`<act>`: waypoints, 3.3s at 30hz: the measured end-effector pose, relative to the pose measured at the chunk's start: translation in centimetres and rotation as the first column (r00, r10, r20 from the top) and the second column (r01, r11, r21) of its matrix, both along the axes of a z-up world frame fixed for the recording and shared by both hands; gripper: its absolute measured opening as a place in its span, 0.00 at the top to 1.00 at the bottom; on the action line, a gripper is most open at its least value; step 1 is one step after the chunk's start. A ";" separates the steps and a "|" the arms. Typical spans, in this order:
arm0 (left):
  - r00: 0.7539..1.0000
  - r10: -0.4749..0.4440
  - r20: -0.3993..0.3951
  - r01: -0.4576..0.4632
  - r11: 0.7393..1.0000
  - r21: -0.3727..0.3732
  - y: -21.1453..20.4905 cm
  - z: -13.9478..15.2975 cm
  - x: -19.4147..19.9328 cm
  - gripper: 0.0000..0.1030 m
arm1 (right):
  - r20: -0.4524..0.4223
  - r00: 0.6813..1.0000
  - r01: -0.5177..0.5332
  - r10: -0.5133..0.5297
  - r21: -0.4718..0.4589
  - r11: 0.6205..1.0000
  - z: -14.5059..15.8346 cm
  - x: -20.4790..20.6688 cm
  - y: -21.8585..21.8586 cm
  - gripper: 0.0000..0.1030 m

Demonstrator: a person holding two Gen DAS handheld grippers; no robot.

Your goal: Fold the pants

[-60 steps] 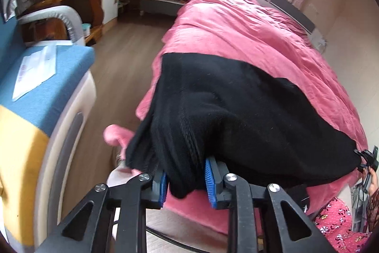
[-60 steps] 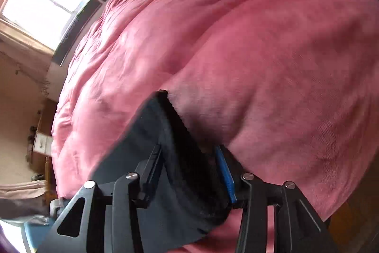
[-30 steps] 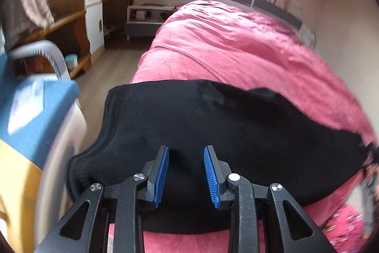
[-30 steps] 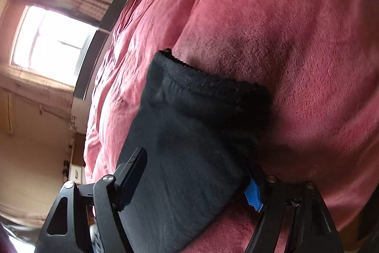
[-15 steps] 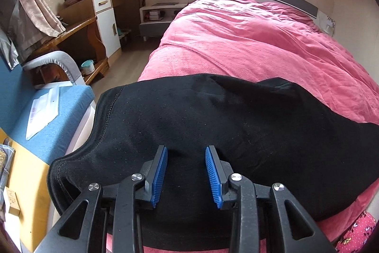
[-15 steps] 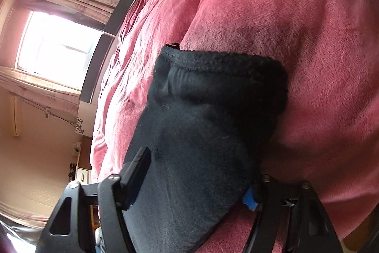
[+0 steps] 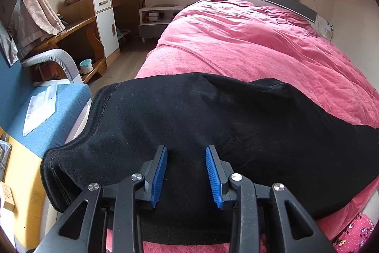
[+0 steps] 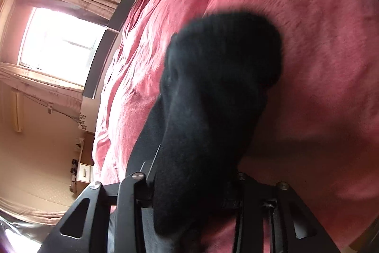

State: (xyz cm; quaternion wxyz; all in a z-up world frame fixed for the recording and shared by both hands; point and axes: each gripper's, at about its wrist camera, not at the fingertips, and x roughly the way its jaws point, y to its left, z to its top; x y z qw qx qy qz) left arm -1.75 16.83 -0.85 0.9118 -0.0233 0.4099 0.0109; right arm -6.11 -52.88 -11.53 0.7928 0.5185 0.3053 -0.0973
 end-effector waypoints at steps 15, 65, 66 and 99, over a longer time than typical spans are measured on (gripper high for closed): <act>1.000 0.007 -0.013 -0.007 1.000 0.027 -0.3 -0.6 -0.5 0.67 | 0.089 0.995 0.043 -0.035 -0.090 0.995 4.4 0.0 -1.7 0.85; 0.955 -0.205 0.216 0.223 0.973 -0.061 12.1 5.1 -4.3 0.95 | -0.172 0.552 -0.815 0.816 -0.319 0.484 3.5 8.6 34.5 0.47; 0.947 -0.210 0.244 0.232 0.971 -0.064 12.5 5.8 -4.7 0.95 | -0.167 0.555 -0.814 0.815 -0.312 0.491 3.3 8.7 34.4 0.47; 0.962 -0.272 0.030 0.274 0.954 -0.121 -4.3 0.0 1.0 0.73 | -0.159 0.854 -0.520 0.496 -0.298 0.800 7.5 4.4 15.7 0.31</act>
